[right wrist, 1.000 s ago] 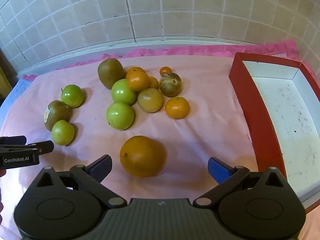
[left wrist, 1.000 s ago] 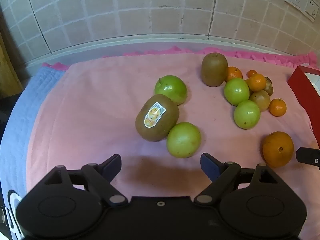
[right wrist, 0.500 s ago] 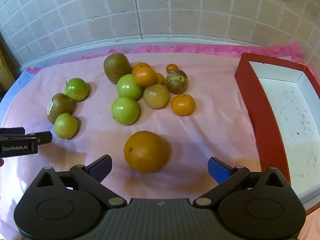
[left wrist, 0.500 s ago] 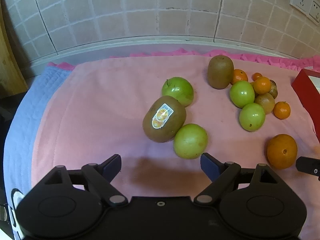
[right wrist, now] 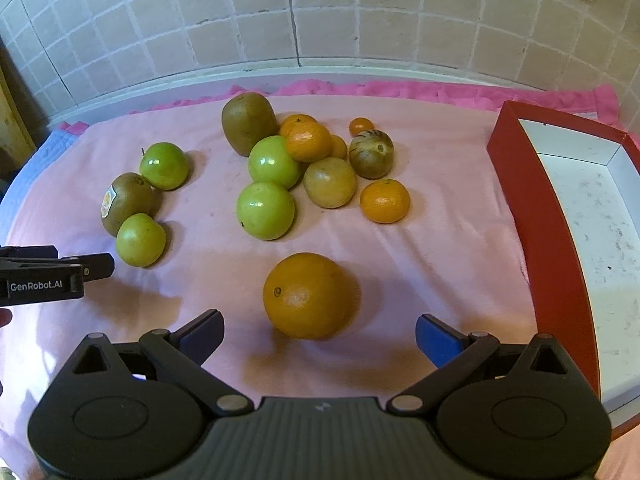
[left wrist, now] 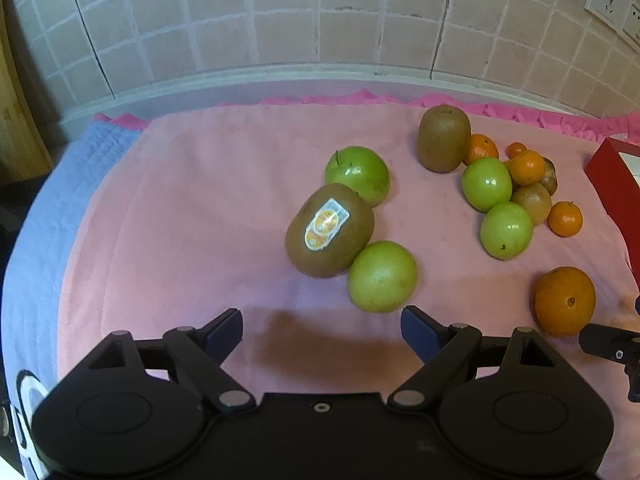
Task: Organize fruits
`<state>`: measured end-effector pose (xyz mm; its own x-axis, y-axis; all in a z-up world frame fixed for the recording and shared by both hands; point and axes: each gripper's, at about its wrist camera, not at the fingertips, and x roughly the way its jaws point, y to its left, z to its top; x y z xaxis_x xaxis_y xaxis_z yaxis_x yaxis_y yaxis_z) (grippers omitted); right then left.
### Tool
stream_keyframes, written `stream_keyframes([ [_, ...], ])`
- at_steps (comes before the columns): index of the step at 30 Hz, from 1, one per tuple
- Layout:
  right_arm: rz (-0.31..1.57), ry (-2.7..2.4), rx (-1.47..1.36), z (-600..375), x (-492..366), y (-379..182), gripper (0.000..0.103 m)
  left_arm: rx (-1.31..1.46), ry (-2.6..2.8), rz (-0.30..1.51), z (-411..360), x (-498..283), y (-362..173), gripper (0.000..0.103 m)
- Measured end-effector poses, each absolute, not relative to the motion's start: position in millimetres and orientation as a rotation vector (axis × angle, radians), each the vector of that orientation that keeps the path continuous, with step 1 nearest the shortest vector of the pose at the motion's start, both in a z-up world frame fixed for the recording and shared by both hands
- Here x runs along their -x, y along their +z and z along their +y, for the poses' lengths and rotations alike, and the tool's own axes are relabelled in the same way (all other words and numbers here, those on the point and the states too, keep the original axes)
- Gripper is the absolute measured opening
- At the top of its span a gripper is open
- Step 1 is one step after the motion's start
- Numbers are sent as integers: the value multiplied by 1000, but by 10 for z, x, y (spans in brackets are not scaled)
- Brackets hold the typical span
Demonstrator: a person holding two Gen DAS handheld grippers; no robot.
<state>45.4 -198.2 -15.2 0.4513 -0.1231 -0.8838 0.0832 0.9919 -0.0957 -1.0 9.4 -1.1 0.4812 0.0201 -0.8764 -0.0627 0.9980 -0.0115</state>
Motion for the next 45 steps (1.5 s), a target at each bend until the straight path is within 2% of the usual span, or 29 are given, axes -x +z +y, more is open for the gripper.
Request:
stream_keyframes([
  [45,1111,-130,80,-1948,-459,-231,103,93,46,1041,198,37,-21,102],
])
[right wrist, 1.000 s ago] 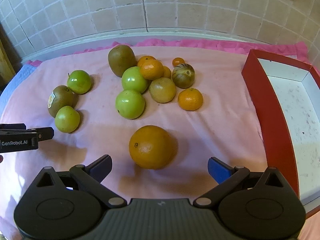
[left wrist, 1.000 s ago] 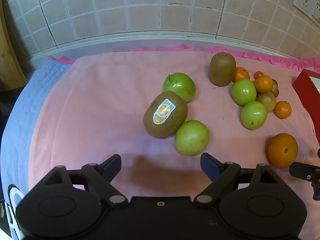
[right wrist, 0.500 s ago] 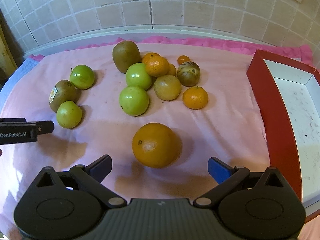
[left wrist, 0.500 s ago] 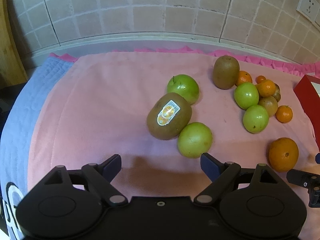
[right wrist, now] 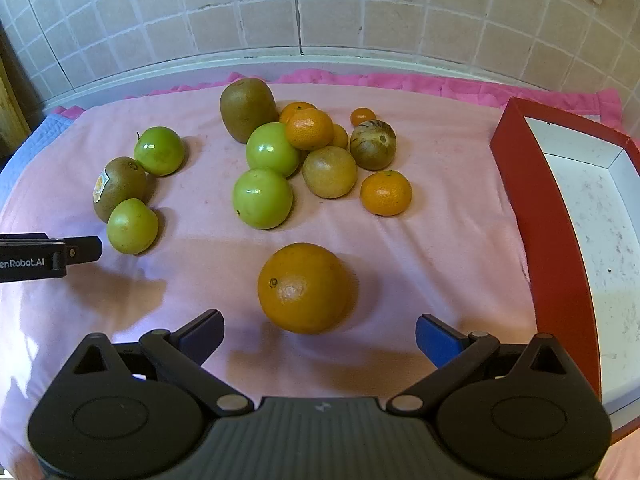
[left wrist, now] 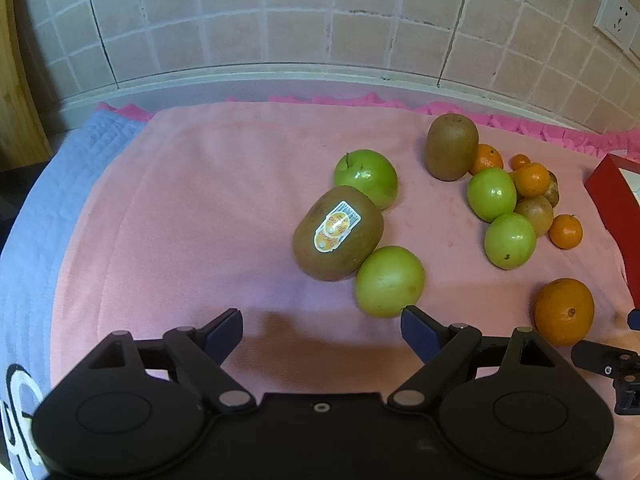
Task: Organize fruits
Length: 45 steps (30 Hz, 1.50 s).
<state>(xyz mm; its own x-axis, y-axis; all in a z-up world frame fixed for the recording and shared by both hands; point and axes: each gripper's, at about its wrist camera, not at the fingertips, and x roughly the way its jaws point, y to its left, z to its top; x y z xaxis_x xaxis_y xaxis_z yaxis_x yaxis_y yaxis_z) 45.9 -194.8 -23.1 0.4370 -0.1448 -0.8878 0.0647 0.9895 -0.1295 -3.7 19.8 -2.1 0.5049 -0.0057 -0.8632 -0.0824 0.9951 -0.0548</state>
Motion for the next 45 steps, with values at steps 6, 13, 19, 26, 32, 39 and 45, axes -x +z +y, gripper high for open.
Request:
stream_keyframes([
  [6,1096,-103,90,-1960,-460,-239,103,150,-10,1027,244,59,-31,102],
  [13,1093,-46,169,-2013,-454,-509,103,247,-141,1029,285,77,-147,102],
  [19,1044,-13,176,-2109,-466,-817,103,199,-168,1039,185,-35,-305,102],
  [26,944,13,182,-2191,-382,-917,103,209,-121,977,146,-128,-453,103],
  [32,803,-30,171,-2185,-290,-1001,103,-77,-89,932,-232,-72,-529,103],
  [39,800,11,175,-2119,-349,-871,69,23,-39,890,-130,-78,-491,84],
  [45,802,57,132,-2079,-316,-769,59,117,-119,827,-1,31,-397,55],
])
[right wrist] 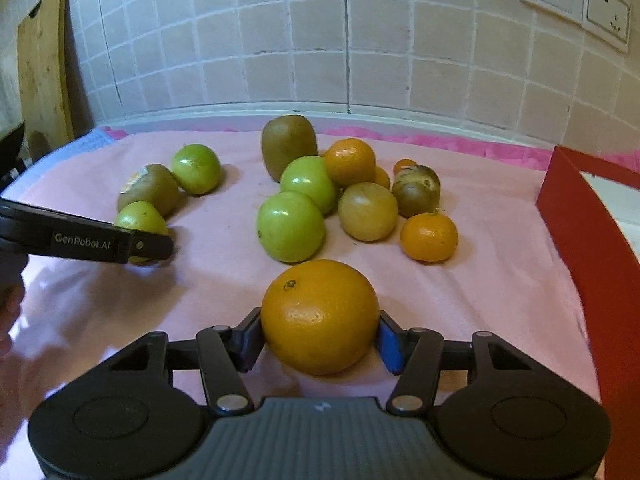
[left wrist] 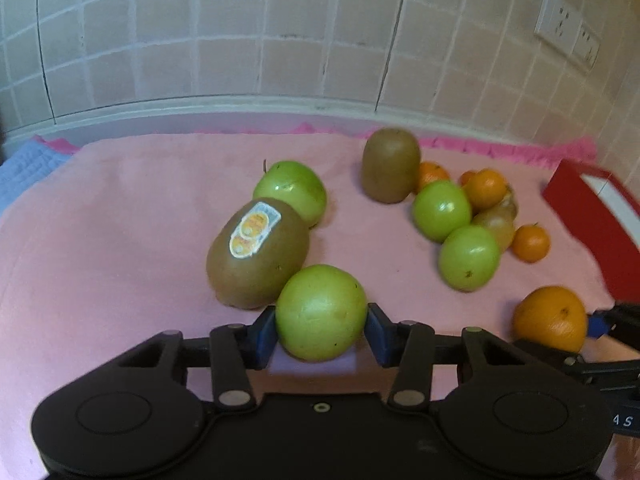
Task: Organize fruits
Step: 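Grasp a green apple with the left tool while the right tool grasps the large orange, then carry both fruits to the red box and open both tools to drop them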
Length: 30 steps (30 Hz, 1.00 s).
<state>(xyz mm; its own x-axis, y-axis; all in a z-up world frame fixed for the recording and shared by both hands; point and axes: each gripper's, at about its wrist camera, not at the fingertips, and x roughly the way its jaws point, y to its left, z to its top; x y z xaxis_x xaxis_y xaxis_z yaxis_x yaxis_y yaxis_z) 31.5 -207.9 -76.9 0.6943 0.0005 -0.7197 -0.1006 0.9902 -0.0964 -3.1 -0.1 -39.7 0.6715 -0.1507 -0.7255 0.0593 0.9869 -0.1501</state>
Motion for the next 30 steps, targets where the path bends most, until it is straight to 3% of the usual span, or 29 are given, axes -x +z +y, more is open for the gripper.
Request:
stream_keyframes([
  [9,722,52,80,-2084,-30,-330,59,126,-189,668,-8,201,102,55],
  [19,609,-16,49,-2523,-81,777,59,49,-263,491,-358,-615,1329,55],
  [25,621,-98,52,-3022,-69,1168,59,27,-408,530,-1044,-1117,1748,55],
  [30,717,-204,-5,-3537,-80,1089,59,5,-548,636,-1859,-1462,1659,55],
])
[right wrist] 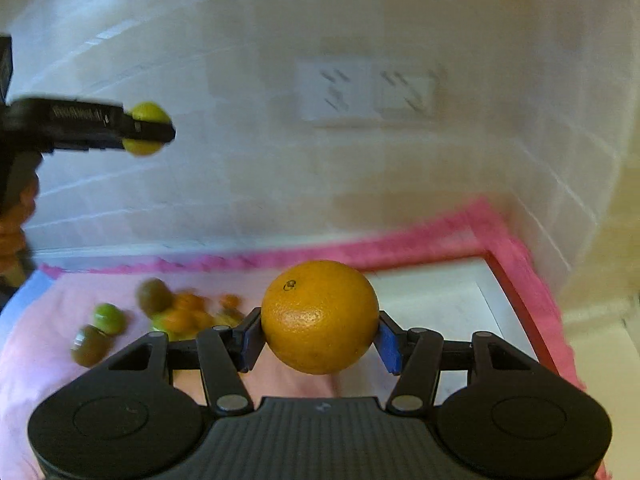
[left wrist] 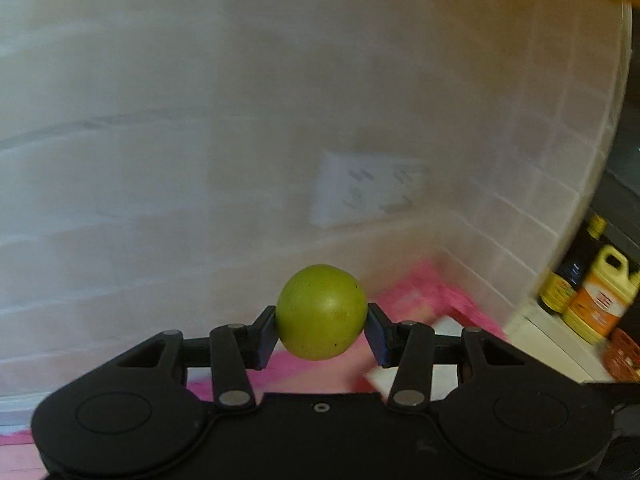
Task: Organize fruits
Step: 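Carry both fruits to the red box and open both tools to drop them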
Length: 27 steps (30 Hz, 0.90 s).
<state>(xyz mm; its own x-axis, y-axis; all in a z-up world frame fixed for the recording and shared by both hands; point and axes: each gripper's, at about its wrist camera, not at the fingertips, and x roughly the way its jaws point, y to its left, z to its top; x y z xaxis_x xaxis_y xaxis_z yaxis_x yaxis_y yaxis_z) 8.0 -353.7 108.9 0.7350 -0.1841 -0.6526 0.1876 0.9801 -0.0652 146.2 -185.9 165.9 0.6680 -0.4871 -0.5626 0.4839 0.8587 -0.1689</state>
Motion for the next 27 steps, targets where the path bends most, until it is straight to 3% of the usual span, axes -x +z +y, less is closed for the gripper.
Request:
stream_keyframes([
  [10,914,-370,-193,-4291,18,296,59,-146,-783,897,-3410,-1720,625,55],
  [19,1024,-387,-311,-4373,8,-58,61,-237,-818,1033,-3815,-1749,133,57],
  [21,1051,-384,-309,-4377,-13,-120,63,-223,-811,1052,-3786,-1775,102,74],
  [22,1041,-388,-290,-4366,-17,-106,70,-211,-810,1048,-3771,-1782,111,80],
  [24,1009,-409,-260,-4352,-25,-41,80,-199,-803,1039,-3747,-1793,157,80],
  [27,960,-404,-298,-4390,-7,133,81,-204,-785,1008,-3696,-1793,276,80],
])
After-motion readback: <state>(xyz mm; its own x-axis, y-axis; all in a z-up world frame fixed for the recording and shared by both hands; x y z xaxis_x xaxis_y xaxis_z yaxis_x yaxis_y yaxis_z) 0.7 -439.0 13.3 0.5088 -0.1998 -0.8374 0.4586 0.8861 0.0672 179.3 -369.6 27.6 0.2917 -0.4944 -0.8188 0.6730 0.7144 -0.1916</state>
